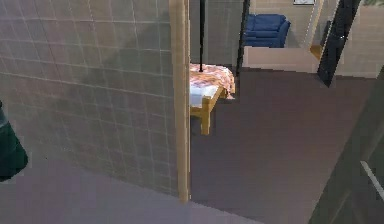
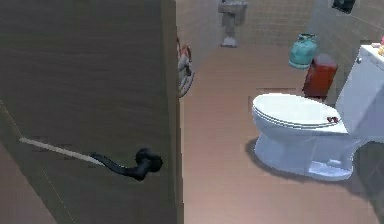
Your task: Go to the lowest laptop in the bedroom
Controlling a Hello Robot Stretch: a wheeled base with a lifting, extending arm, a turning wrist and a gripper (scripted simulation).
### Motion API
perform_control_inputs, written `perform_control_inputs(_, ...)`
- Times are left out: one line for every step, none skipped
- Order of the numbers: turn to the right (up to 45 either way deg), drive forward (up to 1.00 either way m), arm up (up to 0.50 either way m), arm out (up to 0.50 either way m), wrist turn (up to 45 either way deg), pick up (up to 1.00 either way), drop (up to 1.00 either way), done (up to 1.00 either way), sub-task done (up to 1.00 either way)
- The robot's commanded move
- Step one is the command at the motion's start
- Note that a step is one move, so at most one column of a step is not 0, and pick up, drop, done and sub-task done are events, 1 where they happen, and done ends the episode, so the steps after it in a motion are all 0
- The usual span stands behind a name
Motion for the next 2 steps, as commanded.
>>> perform_control_inputs(0.0, 0.45, 0.00, 0.00, 0.0, 0.00, 0.00, 0.00, 0.00)
perform_control_inputs(42.0, 0.00, 0.00, 0.00, 0.0, 0.00, 0.00, 0.00, 0.00)
